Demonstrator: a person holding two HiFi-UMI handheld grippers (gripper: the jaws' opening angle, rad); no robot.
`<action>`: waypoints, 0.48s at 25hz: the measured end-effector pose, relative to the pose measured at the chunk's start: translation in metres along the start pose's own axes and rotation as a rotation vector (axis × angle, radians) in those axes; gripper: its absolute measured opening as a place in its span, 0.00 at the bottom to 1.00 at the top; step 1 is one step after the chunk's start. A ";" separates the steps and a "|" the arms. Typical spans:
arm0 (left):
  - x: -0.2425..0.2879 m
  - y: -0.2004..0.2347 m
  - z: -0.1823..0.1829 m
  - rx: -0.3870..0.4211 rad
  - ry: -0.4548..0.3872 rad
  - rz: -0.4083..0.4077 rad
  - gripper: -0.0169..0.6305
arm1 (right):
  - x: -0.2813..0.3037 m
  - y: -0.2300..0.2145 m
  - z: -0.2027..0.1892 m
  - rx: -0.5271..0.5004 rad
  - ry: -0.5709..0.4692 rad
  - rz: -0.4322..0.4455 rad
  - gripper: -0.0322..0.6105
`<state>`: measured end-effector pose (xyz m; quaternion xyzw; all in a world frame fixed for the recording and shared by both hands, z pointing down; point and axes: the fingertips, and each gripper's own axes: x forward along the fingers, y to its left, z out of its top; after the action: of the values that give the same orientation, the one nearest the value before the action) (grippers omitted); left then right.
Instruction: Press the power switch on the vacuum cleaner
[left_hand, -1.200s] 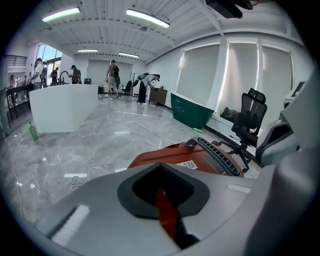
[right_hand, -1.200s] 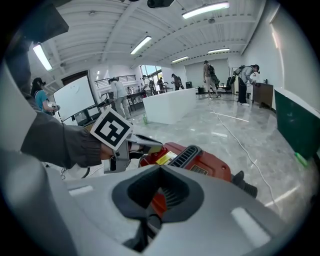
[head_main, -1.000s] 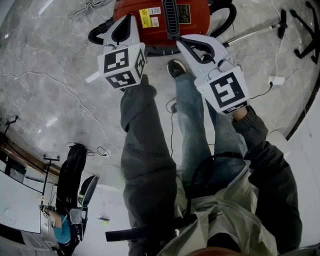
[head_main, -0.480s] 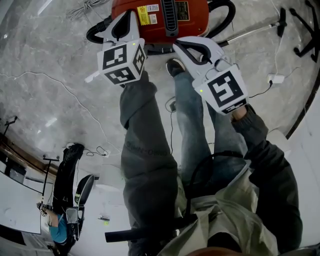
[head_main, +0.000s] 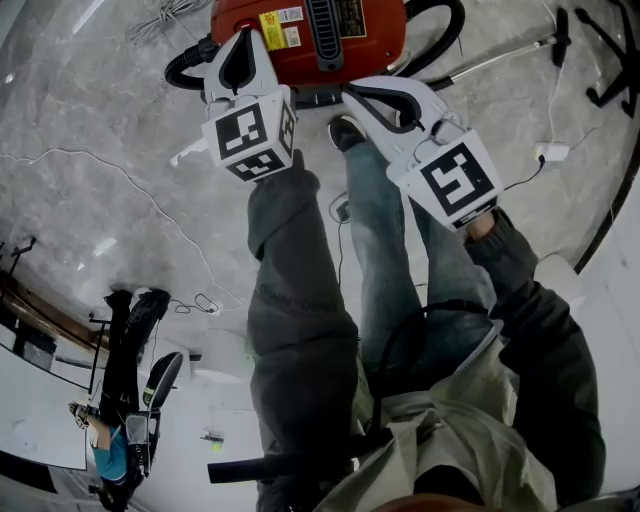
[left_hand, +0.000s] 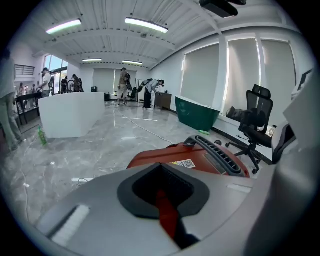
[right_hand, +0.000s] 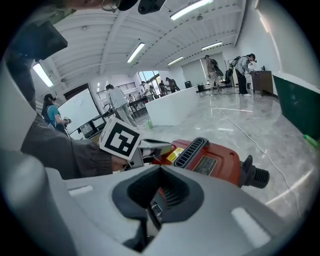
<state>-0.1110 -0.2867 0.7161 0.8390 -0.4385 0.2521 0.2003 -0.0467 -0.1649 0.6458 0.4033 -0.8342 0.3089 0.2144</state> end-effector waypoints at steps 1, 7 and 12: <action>-0.003 -0.001 0.000 -0.018 -0.016 0.008 0.03 | -0.001 -0.001 -0.001 0.008 0.000 0.000 0.05; -0.032 -0.026 -0.020 -0.082 -0.022 0.013 0.03 | -0.011 -0.004 -0.015 0.060 0.036 0.036 0.05; -0.084 -0.065 -0.055 -0.282 -0.001 0.002 0.03 | -0.020 0.009 -0.035 0.028 0.071 0.103 0.05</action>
<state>-0.1115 -0.1678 0.7022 0.8023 -0.4704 0.1879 0.3157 -0.0382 -0.1252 0.6555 0.3516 -0.8414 0.3452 0.2221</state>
